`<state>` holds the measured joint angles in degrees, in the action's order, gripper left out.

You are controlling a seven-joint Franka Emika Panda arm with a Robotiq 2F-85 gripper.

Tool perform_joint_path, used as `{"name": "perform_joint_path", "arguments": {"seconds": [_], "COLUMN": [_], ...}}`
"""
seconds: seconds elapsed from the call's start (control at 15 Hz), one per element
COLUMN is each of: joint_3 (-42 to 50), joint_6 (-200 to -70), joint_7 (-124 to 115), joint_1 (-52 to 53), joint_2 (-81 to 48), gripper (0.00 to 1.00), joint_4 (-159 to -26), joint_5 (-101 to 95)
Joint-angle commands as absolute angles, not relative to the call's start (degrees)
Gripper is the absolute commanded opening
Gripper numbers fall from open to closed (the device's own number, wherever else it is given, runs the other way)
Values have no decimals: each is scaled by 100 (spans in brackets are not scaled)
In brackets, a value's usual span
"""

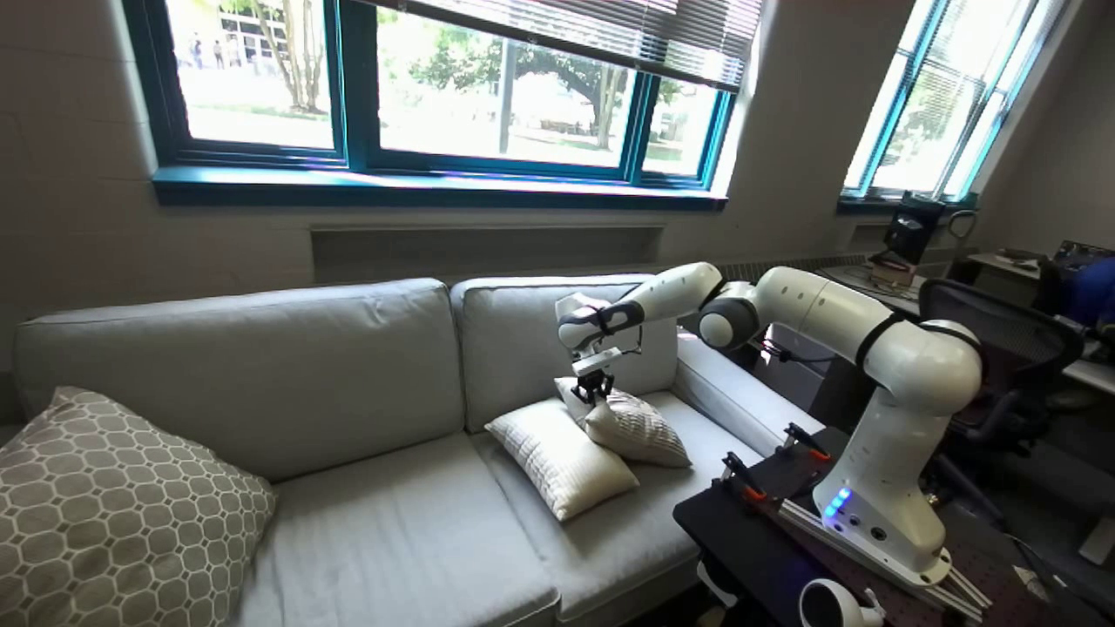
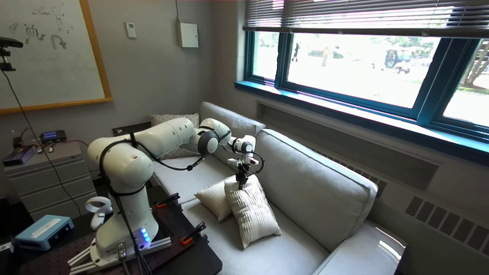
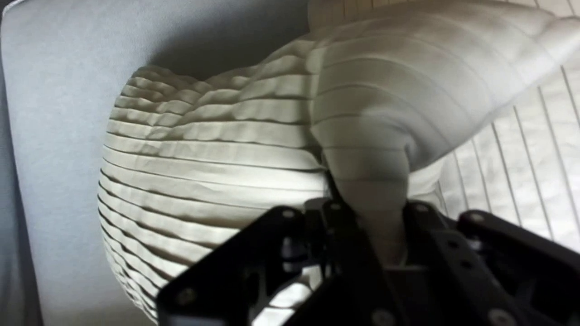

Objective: Arrange the cushions, one in front of the other, against the arm rest

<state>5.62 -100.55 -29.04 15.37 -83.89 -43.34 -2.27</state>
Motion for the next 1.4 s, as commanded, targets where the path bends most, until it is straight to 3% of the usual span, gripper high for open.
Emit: {"name": "perform_joint_path", "arguments": {"seconds": [0.0, 0.13, 0.73, 1.33], "joint_3": [557, 550, 530, 537], "joint_6": [-10042, -10040, -11367, -13616], "joint_7": [-3220, -3406, -3541, -3537], "joint_1": [1311, 1075, -309, -1095], "joint_2": [-8384, -8466, -7357, -6268], "gripper": [0, 3, 3, 3], "joint_4": [-3883, -3249, -3938, -5997], "joint_5": [-187, -67, 575, 1675]}}
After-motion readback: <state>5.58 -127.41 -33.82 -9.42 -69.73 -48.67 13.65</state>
